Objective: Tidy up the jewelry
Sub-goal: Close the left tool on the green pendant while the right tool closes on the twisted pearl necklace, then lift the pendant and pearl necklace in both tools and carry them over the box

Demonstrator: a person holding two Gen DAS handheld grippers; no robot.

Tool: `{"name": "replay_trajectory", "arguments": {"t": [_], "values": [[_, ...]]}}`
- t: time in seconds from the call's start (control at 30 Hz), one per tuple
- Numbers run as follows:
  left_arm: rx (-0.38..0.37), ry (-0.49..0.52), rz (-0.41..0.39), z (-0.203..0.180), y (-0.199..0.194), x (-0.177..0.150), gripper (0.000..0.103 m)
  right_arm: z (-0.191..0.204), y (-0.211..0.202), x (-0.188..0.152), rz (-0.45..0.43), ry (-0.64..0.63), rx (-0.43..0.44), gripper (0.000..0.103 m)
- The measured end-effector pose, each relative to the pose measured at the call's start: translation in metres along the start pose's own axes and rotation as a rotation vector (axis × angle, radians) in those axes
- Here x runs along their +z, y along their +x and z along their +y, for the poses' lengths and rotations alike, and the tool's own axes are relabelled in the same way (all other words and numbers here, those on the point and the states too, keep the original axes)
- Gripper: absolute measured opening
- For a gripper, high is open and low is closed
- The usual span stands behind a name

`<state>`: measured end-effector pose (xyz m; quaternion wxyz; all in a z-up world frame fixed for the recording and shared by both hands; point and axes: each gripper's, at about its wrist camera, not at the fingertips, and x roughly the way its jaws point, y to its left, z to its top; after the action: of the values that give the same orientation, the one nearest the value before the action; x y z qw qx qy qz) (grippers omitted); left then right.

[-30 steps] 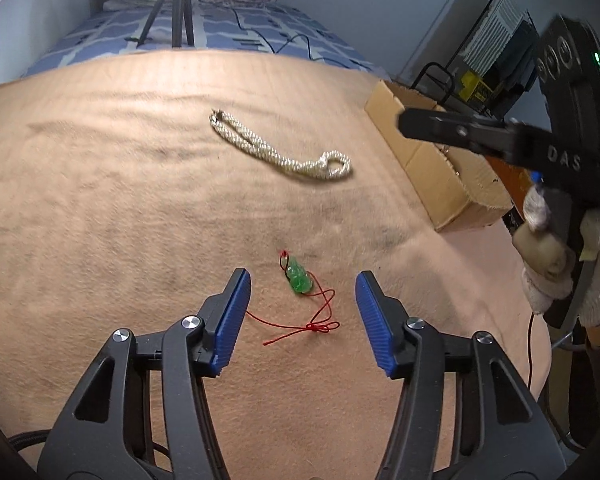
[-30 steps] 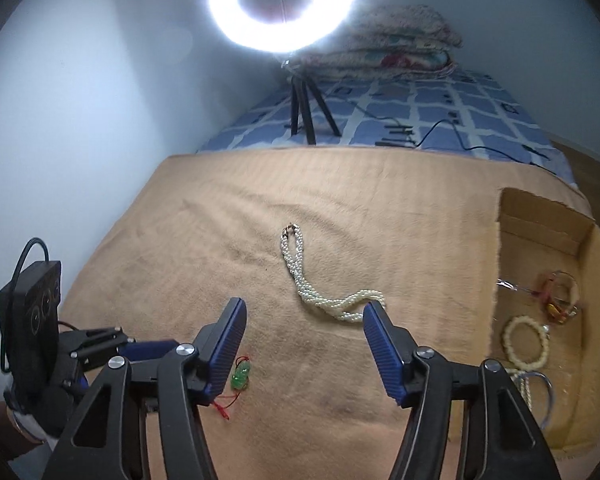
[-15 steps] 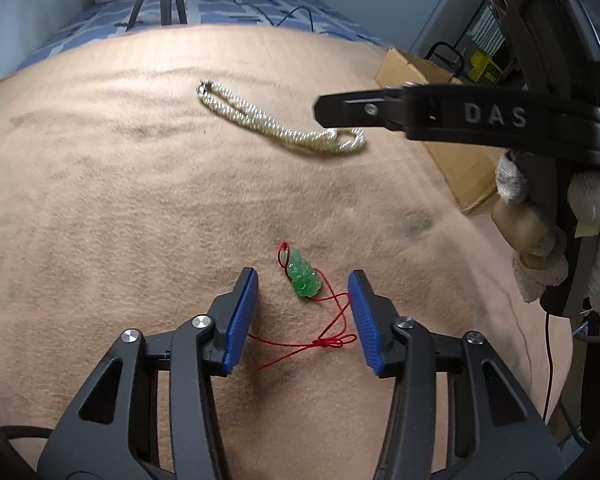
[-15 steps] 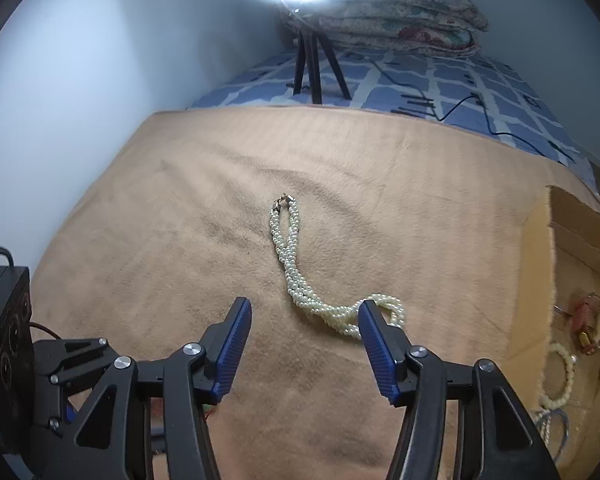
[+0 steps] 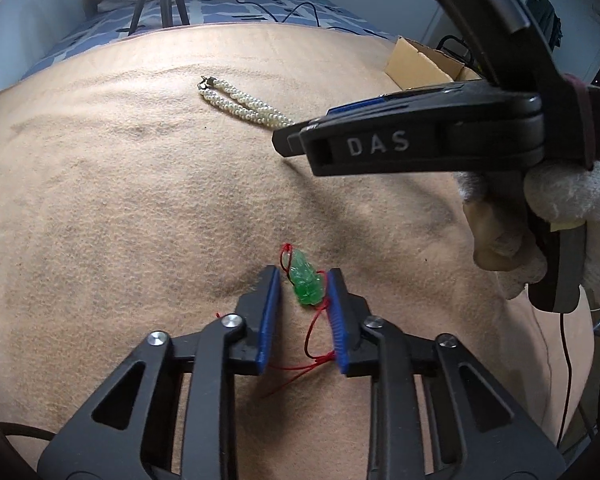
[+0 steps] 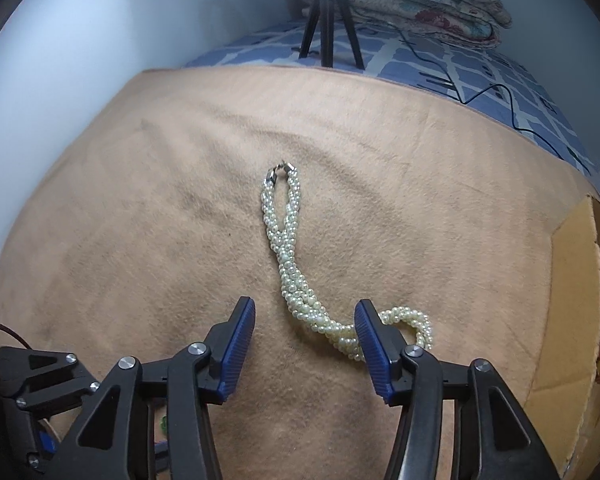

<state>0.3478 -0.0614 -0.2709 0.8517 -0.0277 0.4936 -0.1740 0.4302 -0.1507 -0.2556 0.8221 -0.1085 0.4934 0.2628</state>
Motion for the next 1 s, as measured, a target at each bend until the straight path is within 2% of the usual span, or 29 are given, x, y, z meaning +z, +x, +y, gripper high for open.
{"name": "replay_trajectory", "arguments": {"t": [0.23, 0.37, 0.43, 0.53, 0.6, 1.0], "values": [[-0.001, 0.0, -0.008, 0.001, -0.003, -0.002, 0.016, 0.001, 0.006, 0.002, 0.018, -0.006, -0.032, 0.043], [-0.006, -0.012, -0.01, 0.003, -0.008, -0.006, 0.015, 0.0, 0.006, 0.001, 0.017, -0.009, -0.035, 0.033], [-0.013, -0.018, -0.01, 0.005, -0.01, -0.007, 0.012, 0.0, 0.006, 0.001, 0.016, -0.007, -0.034, 0.03], [-0.022, -0.027, -0.012, 0.007, -0.013, -0.007, 0.012, -0.002, 0.006, 0.0, 0.016, -0.001, -0.029, 0.021], [-0.021, -0.025, -0.014, 0.007, -0.015, -0.009, 0.012, -0.002, 0.004, 0.0, 0.015, 0.001, -0.022, 0.01], [-0.013, -0.029, -0.044, 0.005, -0.034, -0.014, 0.012, -0.003, -0.023, -0.007, -0.056, 0.044, 0.022, 0.006]]}}
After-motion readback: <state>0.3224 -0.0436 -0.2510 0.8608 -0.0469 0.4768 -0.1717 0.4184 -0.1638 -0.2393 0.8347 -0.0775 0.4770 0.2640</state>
